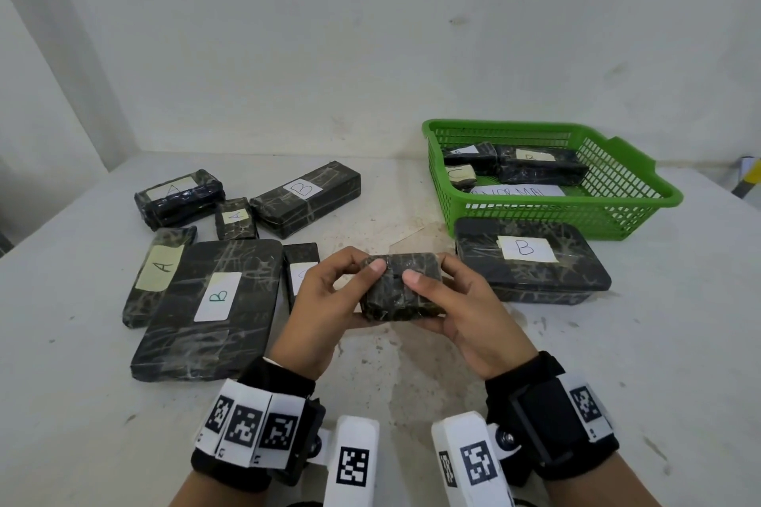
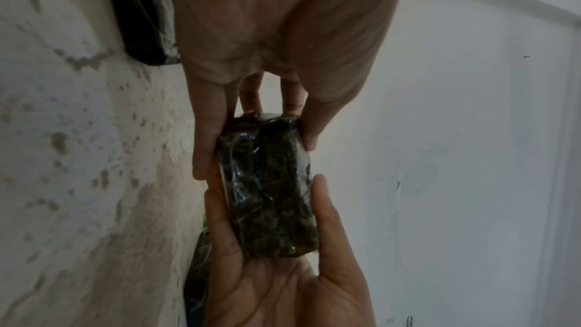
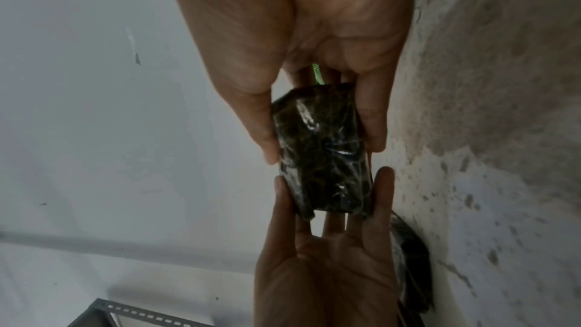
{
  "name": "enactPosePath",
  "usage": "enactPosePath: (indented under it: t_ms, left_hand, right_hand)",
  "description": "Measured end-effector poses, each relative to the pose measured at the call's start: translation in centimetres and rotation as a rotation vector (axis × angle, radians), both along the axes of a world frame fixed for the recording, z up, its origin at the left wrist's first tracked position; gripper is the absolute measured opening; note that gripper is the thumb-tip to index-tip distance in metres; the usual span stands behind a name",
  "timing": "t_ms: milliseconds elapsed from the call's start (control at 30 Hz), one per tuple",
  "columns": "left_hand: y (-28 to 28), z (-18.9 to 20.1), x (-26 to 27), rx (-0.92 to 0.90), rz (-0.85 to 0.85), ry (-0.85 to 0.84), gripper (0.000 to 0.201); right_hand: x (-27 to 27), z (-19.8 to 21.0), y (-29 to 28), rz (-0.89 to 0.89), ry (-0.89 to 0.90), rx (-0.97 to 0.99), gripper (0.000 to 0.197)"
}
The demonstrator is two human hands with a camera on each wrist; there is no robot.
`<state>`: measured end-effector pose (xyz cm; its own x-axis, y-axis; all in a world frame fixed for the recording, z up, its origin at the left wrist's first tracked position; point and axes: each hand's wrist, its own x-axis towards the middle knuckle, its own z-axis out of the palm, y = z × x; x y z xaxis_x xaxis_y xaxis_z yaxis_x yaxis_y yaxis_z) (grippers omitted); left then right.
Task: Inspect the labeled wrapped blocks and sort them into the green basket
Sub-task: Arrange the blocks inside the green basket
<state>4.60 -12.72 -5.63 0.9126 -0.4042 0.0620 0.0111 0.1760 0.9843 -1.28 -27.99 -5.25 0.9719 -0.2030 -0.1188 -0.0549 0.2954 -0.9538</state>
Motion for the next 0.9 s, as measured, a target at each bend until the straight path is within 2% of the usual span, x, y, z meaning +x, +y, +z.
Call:
enactPosePath:
  t_ms: [133,233,333,567,667,767,900]
  left_hand:
    - [0.0,-0.21,0.2,-0.003,0.007,0.049,0.026]
    - [0.07,0.16,-0.01,-0.037,-0.052,0.063,0.026]
    - [0.22,0.03,0.1,-0.067,-0.04,0.031,0.024]
    - [0.11,-0.39,0.32,-0.144,-0.08,0.02,0.023]
    - [0.32,-0.5,0.48,-0.198,-0.076,-0.024,0.026]
    - [0.61,-0.45,0.62,-0.207,-0.075,-0.07,0.026]
    - [0.67,-0.15,0.53,-0.197,-0.103,-0.089,0.036]
  right_hand:
    - [-0.03,0.05,-0.21,0.046,-0.029,0.034,0.042]
    - [0.0,0.11,-0.23,0.015,-0.042,0.037,0.048]
    - [0.01,0.09,-0.13,0.015,-0.043,0.042,0.053]
    - [0.04,0.09,-0.54,0.013,-0.086,-0.014,0.041]
    - [-0.03,0.27,-0.7,0.046,-0.075,-0.075,0.052]
    - [-0.13,0.48,-0.55,0.094,-0.017,-0.051,0.063]
    - [-0.14,0.73,-0.33,0.064,-0.05,0.037,0.05]
